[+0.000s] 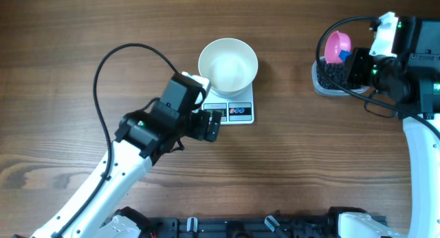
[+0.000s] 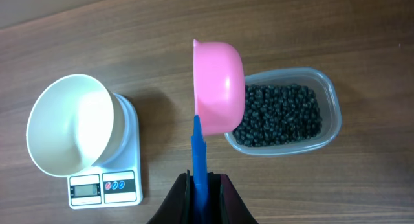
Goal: Scoop item into bowl and weigh 150g on scale
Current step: 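Lower the pink scoop with the right gripper over the bean tub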
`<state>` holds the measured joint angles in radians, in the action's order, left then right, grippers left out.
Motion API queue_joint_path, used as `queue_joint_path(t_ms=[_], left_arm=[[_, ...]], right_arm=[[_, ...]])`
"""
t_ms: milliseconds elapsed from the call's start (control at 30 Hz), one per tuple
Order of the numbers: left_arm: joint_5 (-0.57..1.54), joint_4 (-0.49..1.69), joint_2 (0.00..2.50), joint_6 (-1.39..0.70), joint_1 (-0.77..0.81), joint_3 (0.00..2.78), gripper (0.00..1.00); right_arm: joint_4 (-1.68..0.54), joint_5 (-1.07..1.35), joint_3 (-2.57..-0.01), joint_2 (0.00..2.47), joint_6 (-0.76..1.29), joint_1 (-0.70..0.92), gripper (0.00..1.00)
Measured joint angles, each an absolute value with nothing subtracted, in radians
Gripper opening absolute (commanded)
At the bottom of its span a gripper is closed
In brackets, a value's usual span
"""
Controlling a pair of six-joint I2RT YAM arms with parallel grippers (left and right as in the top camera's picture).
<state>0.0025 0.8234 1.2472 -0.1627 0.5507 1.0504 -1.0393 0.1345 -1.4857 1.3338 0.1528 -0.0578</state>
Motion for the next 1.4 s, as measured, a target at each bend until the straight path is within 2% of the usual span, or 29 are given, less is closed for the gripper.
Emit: queue_joint_path(t_ms=[600, 1400], left_arm=[[0.062, 0.822, 1.247, -0.106, 0.518, 1.05, 1.0], [0.062, 0.826, 1.247, -0.105, 0.518, 1.05, 1.0]], right_arm=[[-1.037, 0.112, -1.486, 1.334, 0.153, -0.058, 0.04], [-1.129, -0.208, -1.48, 1.334, 0.133, -0.058, 0.04]])
